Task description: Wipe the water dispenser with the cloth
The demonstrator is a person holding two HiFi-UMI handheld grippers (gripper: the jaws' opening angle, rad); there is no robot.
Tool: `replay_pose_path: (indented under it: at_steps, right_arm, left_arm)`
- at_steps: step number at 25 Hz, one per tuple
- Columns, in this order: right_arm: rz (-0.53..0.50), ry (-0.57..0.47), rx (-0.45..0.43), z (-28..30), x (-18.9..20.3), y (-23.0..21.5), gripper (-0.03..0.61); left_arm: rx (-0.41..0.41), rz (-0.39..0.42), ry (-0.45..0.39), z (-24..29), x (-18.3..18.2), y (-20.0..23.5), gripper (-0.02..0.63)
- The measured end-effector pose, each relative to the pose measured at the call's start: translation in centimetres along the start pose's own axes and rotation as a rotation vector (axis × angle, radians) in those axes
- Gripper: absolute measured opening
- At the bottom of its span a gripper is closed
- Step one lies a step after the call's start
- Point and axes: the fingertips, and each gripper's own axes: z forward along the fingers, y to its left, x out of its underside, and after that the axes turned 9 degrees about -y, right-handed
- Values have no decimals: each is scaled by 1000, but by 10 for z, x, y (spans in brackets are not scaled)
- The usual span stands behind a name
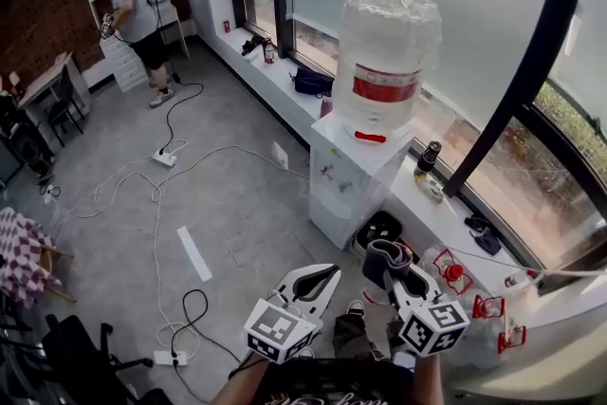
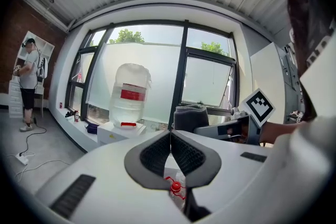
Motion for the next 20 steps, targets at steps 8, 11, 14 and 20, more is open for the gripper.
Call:
replay_pose_path:
  at_steps: [8,11,14,20]
  right_arm:
    - [10,17,-44,53,-32,-109,104]
    - [32,24,-59,71,-40,-155,104]
    - [30,43,-88,91,-45,-193,104]
    - [-63,84,-157,134,-42,-237,104]
  left_arm:
    - [-68,11,33,106,5,12,18]
    - [-79,16,56,150,9,6,18]
    - [-83,42,80,188,14,0,18]
    - [-101,70,118,235,25,5,18]
